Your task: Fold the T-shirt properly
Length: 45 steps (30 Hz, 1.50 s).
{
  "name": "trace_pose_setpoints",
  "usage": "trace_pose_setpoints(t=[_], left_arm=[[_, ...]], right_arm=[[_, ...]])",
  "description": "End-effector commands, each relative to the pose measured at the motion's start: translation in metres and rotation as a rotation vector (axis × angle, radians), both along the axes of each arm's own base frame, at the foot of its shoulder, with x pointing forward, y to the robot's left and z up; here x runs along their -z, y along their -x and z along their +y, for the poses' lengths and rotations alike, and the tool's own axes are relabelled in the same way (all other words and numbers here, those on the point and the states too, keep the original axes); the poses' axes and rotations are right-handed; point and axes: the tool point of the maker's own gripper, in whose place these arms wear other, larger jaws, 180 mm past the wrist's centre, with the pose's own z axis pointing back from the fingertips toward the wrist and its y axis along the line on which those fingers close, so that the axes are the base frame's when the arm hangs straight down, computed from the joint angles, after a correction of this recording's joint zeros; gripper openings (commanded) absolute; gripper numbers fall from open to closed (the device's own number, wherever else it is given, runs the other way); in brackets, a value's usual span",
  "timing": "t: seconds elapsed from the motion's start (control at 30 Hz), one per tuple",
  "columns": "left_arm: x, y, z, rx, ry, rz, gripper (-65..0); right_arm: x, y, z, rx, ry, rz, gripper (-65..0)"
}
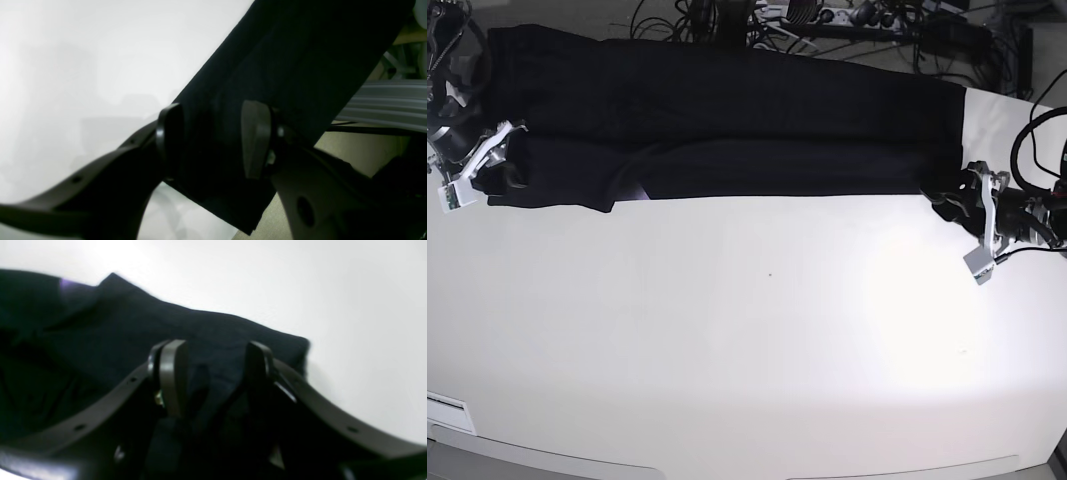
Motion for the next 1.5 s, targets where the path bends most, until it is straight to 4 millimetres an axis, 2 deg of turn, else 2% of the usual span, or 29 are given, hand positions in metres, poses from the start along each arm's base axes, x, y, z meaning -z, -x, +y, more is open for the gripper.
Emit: trace_pose_setpoints(t=[0.0, 0.13, 0.33, 0.37, 0.47, 0.5, 0.6, 0.7, 0.87, 0.97, 1.13, 1.3, 1.47], left_arm=[[-0.014, -0.007, 0.005, -0.002, -0.001, -0.034, -34.7], [-0.014, -0.007, 0.005, -0.002, 0.0, -0.034, -34.7], [-0.014, -0.007, 0.005, -0.002, 0.0, -0.034, -34.7], [-0.014, -0.007, 0.005, -0.002, 0.0, -0.034, -34.7], [-0.014, -0.007, 0.005, -0.002, 0.0, -0.034, -34.7], [-0.014, -0.007, 0.005, -0.002, 0.0, -0.034, -34.7], [-0.014, -0.007, 0.004, -0.002, 0.0, -0.034, -34.7], [-0.014, -0.007, 0.005, -0.002, 0.0, -0.034, -34.7], [-0.014, -0.007, 0.005, -0.002, 0.0, -0.034, -34.7], [-0.014, -0.007, 0.004, -0.002, 0.0, -0.035, -34.7], [-0.016, -0.01, 0.002, -0.012, 0.019, -0.051, -34.7], [-0.017, -0.011, 0.002, -0.013, 0.02, -0.053, -34.7], [-0.017, -0.011, 0.002, -0.013, 0.021, -0.054, -34.7]], right_arm=[[-0.014, -0.009, -0.006, 0.008, 0.019, -0.05, -35.0], [-0.011, -0.008, -0.008, 0.028, 0.019, -0.045, -35.0], [-0.008, -0.005, 0.011, 0.0, -0.052, -0.059, -35.9], [-0.008, -0.006, 0.012, 0.003, -0.057, -0.065, -39.2], [-0.011, -0.009, 0.012, 0.01, -0.065, -0.088, -61.3], [-0.014, -0.011, 0.012, 0.011, -0.069, -0.105, -65.0], [-0.021, -0.016, 0.018, -0.025, -0.075, -0.142, -65.0], [-0.026, -0.011, 0.035, -0.137, -0.114, -0.144, -65.0], [-0.016, 0.011, 0.057, -0.182, -0.26, 0.005, -65.0], [-0.016, 0.023, 0.062, -0.206, -0.306, 0.048, -65.0], [-0.02, 0.039, 0.058, -0.27, -0.238, 0.11, -65.0], [-0.034, 0.054, 0.079, -0.353, -0.221, 0.103, -65.0], [-0.034, 0.078, 0.091, -0.411, -0.19, 0.159, -65.0]])
